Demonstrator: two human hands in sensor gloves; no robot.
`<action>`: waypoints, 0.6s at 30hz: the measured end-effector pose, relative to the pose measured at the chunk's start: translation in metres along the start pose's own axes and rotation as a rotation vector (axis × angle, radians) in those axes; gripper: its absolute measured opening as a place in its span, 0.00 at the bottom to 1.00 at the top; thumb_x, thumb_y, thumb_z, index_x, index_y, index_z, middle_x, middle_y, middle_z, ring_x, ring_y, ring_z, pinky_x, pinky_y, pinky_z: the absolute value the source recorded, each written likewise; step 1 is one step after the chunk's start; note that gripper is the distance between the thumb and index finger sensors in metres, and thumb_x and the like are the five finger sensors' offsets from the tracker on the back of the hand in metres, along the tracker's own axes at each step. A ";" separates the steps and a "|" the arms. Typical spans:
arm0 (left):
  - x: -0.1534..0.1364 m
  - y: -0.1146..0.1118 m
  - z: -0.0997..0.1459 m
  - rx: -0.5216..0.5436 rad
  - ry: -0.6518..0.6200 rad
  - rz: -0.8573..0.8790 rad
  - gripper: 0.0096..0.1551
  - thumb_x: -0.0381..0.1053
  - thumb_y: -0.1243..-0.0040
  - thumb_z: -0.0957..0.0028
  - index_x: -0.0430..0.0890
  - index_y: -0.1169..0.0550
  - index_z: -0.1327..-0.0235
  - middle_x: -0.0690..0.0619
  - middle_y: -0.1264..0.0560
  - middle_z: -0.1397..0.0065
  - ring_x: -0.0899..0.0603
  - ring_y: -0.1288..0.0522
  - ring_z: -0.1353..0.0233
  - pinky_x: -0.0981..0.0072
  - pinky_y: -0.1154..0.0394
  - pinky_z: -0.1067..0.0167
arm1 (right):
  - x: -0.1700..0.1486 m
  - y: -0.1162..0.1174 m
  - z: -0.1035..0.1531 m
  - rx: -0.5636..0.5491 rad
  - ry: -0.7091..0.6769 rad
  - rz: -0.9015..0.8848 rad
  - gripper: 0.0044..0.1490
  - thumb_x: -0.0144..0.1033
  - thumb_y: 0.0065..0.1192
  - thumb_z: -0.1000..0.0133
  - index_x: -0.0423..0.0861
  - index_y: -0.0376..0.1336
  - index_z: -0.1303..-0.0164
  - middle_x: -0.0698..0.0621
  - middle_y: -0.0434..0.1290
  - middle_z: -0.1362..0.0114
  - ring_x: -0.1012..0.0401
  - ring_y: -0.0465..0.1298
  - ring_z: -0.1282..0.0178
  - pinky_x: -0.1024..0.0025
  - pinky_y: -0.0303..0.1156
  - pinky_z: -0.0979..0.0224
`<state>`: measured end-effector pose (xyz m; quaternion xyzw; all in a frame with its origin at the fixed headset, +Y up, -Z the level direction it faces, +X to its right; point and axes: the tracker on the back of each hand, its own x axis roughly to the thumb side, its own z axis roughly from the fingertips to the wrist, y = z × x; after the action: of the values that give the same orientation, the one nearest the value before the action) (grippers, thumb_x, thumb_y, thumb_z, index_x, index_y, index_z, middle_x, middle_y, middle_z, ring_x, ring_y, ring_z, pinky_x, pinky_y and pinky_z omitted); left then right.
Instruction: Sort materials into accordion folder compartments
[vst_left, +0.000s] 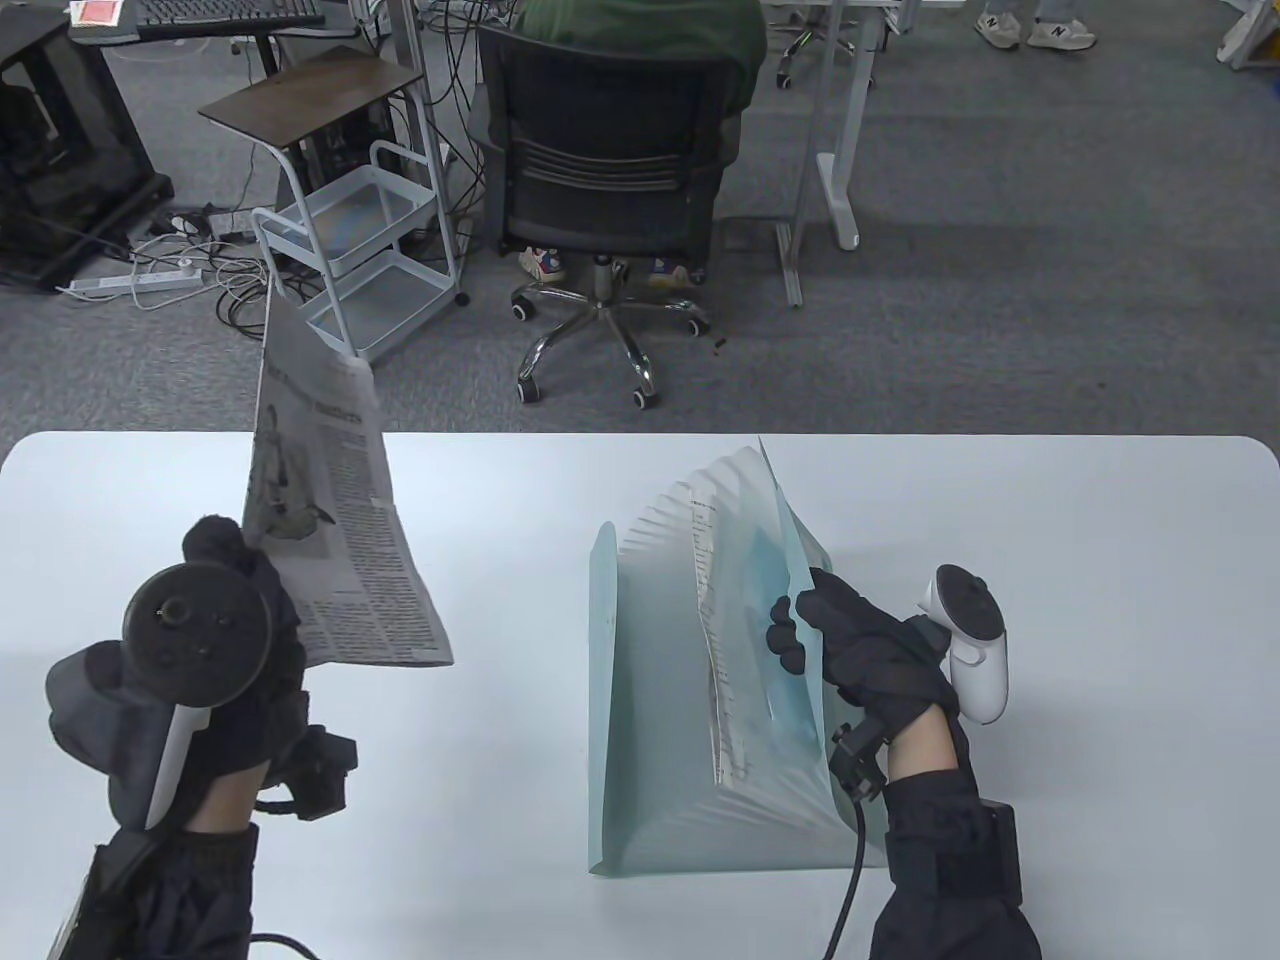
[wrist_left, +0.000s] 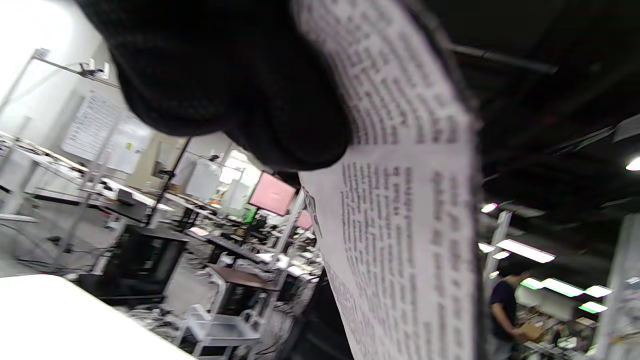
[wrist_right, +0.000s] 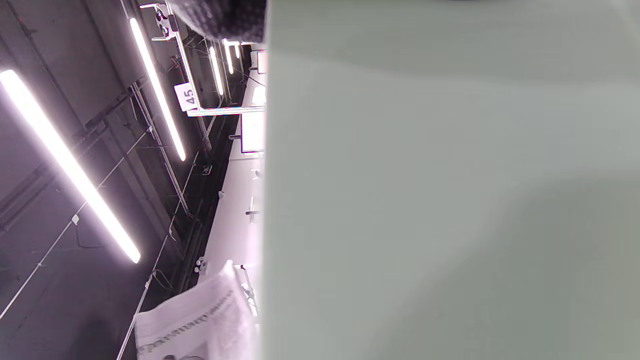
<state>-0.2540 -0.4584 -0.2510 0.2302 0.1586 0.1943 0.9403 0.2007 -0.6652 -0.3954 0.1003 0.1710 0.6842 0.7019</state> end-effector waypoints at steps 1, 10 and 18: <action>0.003 0.000 0.003 -0.002 -0.015 0.017 0.22 0.38 0.48 0.28 0.29 0.29 0.26 0.36 0.15 0.40 0.56 0.10 0.57 0.58 0.12 0.49 | 0.000 0.001 0.000 0.001 0.001 0.002 0.42 0.32 0.39 0.29 0.22 0.33 0.17 0.20 0.49 0.20 0.35 0.67 0.32 0.43 0.66 0.32; 0.034 -0.038 0.033 -0.031 -0.127 0.266 0.22 0.37 0.47 0.28 0.29 0.29 0.26 0.35 0.15 0.39 0.56 0.09 0.57 0.59 0.12 0.49 | 0.001 0.001 0.000 -0.004 0.002 0.005 0.42 0.32 0.39 0.29 0.22 0.33 0.17 0.20 0.49 0.19 0.35 0.67 0.32 0.43 0.66 0.32; 0.057 -0.086 0.058 -0.041 -0.161 0.299 0.22 0.36 0.46 0.29 0.29 0.29 0.25 0.33 0.16 0.38 0.54 0.09 0.56 0.57 0.12 0.49 | 0.000 -0.006 0.003 -0.003 -0.009 -0.034 0.42 0.32 0.39 0.29 0.22 0.33 0.17 0.20 0.49 0.19 0.35 0.67 0.32 0.43 0.66 0.32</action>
<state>-0.1567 -0.5250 -0.2564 0.2468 0.0427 0.3160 0.9151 0.2072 -0.6648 -0.3954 0.0994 0.1682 0.6720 0.7143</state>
